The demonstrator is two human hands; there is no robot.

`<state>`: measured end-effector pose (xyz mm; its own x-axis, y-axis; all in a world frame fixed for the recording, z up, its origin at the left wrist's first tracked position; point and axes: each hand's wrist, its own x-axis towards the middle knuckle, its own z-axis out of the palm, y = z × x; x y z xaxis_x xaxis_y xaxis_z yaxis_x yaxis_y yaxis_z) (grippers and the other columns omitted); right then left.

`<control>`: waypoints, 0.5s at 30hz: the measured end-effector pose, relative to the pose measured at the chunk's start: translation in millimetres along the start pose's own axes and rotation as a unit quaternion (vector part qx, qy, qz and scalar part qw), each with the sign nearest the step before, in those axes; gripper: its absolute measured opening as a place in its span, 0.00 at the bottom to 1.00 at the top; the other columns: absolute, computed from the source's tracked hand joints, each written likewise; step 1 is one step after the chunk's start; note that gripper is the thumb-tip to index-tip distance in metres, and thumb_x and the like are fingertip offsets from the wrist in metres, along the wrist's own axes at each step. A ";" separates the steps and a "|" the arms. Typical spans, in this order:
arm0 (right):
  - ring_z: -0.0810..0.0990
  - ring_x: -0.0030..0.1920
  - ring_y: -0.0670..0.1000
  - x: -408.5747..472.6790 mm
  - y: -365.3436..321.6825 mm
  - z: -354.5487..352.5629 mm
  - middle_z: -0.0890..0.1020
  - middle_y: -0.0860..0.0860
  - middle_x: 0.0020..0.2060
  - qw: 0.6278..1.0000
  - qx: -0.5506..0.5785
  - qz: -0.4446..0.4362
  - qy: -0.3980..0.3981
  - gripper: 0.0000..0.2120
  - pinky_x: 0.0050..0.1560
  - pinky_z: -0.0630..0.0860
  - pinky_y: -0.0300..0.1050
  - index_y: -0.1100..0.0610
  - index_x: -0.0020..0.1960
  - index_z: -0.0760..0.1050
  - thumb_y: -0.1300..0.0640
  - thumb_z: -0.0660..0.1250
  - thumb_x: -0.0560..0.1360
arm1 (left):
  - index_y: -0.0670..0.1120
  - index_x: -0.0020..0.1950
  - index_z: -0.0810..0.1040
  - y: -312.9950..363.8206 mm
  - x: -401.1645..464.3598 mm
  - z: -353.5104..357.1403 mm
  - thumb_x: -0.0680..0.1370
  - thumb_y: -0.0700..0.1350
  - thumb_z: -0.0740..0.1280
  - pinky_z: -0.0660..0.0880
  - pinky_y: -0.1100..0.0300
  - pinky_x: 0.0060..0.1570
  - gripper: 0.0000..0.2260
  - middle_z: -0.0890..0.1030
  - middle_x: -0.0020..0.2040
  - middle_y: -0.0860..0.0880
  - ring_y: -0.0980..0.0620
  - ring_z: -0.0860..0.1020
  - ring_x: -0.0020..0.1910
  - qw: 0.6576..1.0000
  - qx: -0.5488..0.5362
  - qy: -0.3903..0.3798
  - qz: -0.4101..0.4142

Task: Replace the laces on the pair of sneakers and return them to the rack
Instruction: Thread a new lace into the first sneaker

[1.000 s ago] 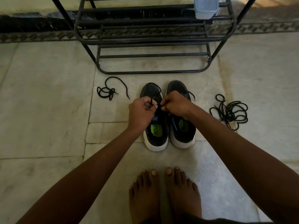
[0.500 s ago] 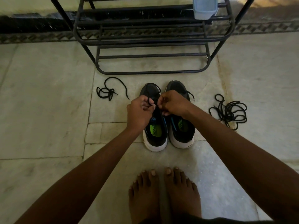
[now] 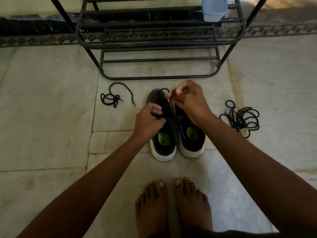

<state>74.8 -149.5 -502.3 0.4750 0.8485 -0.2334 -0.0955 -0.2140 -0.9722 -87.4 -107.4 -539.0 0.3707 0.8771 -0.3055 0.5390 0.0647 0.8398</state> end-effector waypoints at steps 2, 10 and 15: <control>0.82 0.39 0.58 -0.7 -11.4 -2.2 0.80 0.58 0.37 0.986 0.158 0.047 -0.028 0.07 0.47 0.82 0.55 0.60 0.49 0.69 0.68 0.55 0.83 | 0.50 0.53 0.79 -0.9 0.1 0.1 0.71 0.37 0.76 0.78 0.62 0.42 0.15 0.83 0.47 0.53 0.50 0.82 0.45 1.000 -0.015 0.003 -0.001; 0.80 0.46 0.60 4.2 -13.4 -14.3 0.79 0.57 0.45 0.730 -0.642 -0.041 -0.230 0.10 0.50 0.80 0.53 0.57 0.48 0.77 0.50 0.70 0.78 | 0.52 0.52 0.74 -4.0 -4.2 0.2 0.71 0.34 0.76 0.81 0.54 0.51 0.19 0.85 0.48 0.51 0.51 0.83 0.47 0.997 -0.066 0.033 0.006; 0.77 0.48 0.59 -7.3 -11.7 -9.4 0.75 0.57 0.47 0.762 -0.579 -0.271 -0.109 0.12 0.41 0.72 0.50 0.62 0.48 0.81 0.54 0.64 0.80 | 0.49 0.54 0.76 -7.3 -3.3 -0.7 0.71 0.35 0.77 0.81 0.55 0.50 0.18 0.84 0.48 0.51 0.51 0.83 0.47 0.998 -0.058 0.026 0.004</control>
<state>80.6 -157.8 -489.0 0.0029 0.9972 0.0747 0.9578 0.0187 -0.2868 -93.1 -110.4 -543.7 0.3340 0.9008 -0.2776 0.4446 0.1091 0.8891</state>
